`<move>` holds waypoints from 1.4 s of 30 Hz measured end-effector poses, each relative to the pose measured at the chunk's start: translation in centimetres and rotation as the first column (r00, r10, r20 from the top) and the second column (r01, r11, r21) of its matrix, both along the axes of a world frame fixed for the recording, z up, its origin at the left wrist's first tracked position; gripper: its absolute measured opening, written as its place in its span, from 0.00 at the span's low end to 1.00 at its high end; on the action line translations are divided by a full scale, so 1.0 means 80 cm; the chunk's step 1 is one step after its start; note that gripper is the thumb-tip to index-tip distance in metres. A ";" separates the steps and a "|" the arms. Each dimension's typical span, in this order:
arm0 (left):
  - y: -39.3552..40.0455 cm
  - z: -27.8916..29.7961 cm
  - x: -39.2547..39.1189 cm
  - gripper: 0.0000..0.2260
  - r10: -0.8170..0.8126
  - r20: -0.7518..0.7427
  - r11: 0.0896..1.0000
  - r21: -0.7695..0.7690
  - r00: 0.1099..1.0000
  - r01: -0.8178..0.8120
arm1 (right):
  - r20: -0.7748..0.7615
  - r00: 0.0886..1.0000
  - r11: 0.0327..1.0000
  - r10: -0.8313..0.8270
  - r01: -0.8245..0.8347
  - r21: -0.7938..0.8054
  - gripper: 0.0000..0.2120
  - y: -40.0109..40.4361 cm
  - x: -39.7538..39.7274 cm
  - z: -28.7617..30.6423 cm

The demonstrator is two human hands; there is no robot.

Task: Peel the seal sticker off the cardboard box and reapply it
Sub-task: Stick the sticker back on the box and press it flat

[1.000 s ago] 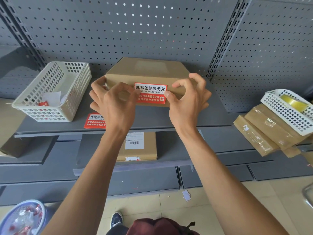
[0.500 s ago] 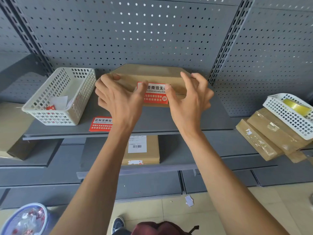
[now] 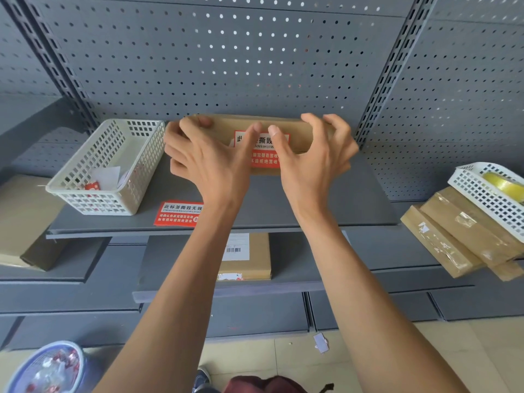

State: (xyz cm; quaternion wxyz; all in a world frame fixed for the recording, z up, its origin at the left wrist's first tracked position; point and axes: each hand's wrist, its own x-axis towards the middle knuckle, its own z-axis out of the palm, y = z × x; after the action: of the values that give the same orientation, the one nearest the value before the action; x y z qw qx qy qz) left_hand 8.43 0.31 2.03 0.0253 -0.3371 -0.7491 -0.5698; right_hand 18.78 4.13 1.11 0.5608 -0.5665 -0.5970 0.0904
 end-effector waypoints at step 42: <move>-0.023 0.008 -0.010 0.25 -0.136 -0.064 0.990 0.023 0.989 0.137 | 0.022 0.989 0.989 0.145 -0.145 -0.021 0.19 -0.006 0.026 0.011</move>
State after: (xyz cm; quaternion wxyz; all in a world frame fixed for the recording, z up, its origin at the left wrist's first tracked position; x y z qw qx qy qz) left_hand 7.59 -1.56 2.69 0.0142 -0.4048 -0.7154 -0.5694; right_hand 20.85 3.63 2.02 0.5402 -0.5281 -0.6422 0.1300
